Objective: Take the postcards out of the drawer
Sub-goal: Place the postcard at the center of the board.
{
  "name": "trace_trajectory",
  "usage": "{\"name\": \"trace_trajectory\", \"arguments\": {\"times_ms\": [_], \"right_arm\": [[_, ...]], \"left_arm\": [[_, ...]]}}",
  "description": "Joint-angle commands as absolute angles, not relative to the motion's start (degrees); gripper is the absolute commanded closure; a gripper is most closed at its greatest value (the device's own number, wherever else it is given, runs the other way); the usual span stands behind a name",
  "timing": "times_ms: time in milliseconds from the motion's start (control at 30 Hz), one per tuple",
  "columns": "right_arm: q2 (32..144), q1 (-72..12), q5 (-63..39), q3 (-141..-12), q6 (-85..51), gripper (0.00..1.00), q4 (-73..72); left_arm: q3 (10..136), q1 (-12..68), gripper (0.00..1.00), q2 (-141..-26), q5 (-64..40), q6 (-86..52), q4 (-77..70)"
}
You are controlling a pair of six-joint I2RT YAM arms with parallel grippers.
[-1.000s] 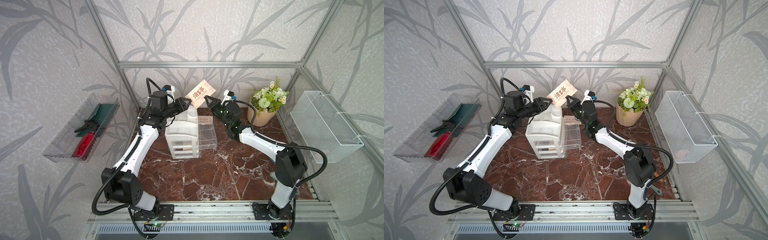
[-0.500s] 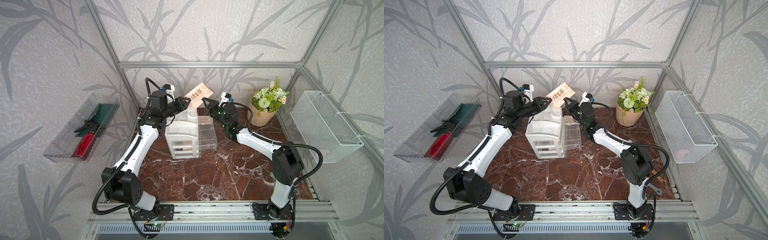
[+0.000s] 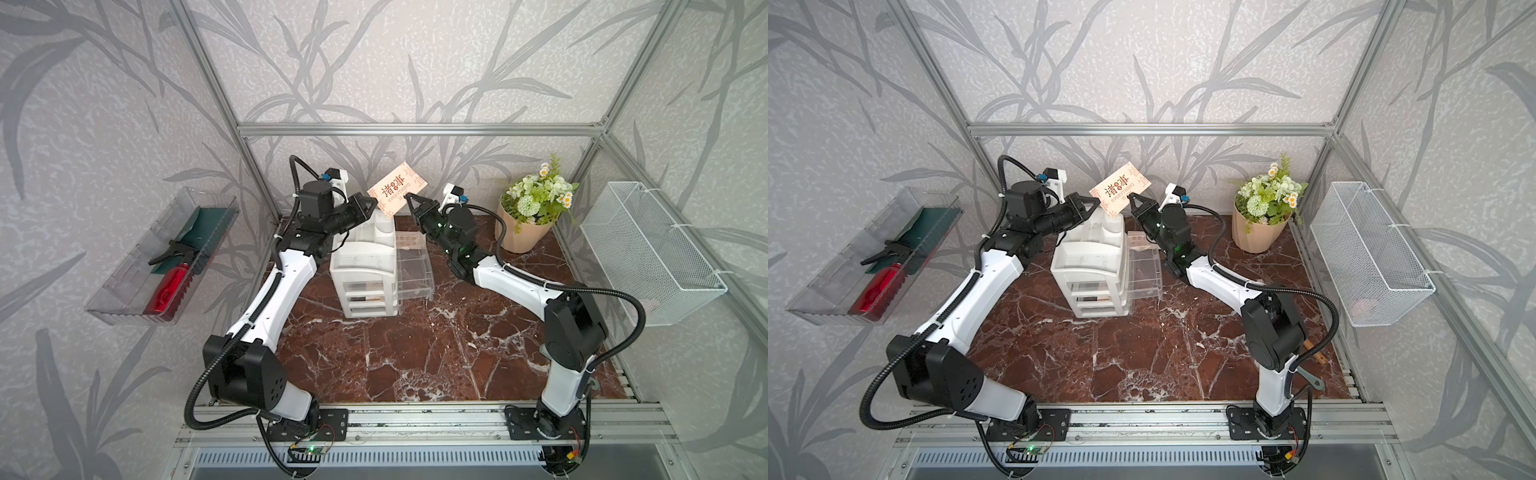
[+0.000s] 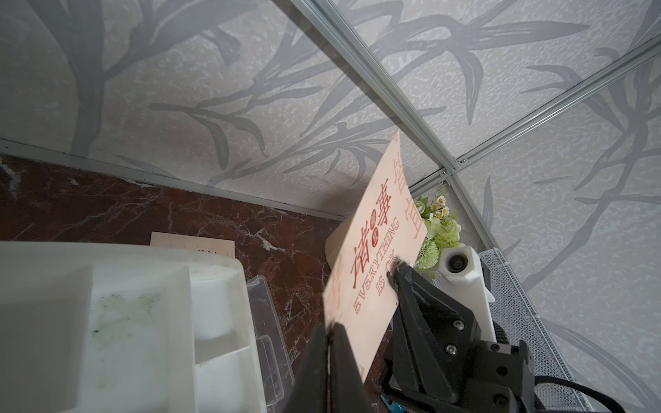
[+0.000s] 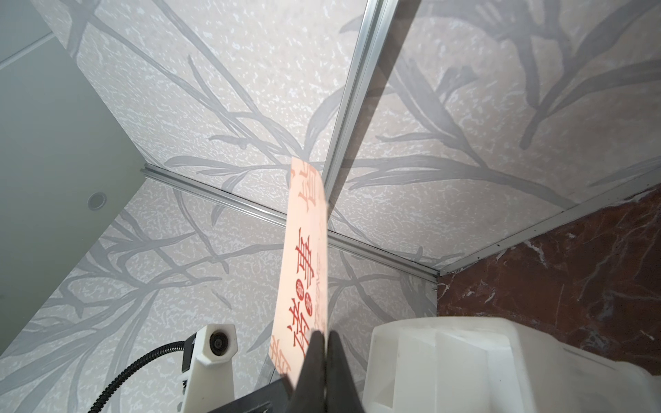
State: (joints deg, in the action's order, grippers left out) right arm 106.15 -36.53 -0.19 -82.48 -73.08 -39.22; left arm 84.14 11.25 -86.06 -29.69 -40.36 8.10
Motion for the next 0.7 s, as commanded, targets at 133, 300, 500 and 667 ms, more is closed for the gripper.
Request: {"name": "trace_trajectory", "arguments": {"times_ms": [133, 300, 500, 667], "right_arm": [[106.52, -36.81, -1.85, -82.63, -73.89, 1.00, -42.01], [107.29, -36.74, -2.17, -82.60, -75.88, 1.00, -45.09], [107.68, -36.74, -2.90, -83.28, -76.40, 1.00, -45.36], [107.88, -36.74, -3.28, -82.79, -77.14, 1.00, -46.01]], "left_arm": [[82.85, 11.40, 1.00, -86.04, -31.03, -39.74, 6.10], [82.49, 11.34, 0.89, -85.66, -30.59, -39.63, 6.19], [82.43, 11.34, 0.70, -85.45, -30.59, -39.73, 5.88], [82.44, 11.25, 0.70, -85.41, -30.88, -39.81, 5.25]]}}
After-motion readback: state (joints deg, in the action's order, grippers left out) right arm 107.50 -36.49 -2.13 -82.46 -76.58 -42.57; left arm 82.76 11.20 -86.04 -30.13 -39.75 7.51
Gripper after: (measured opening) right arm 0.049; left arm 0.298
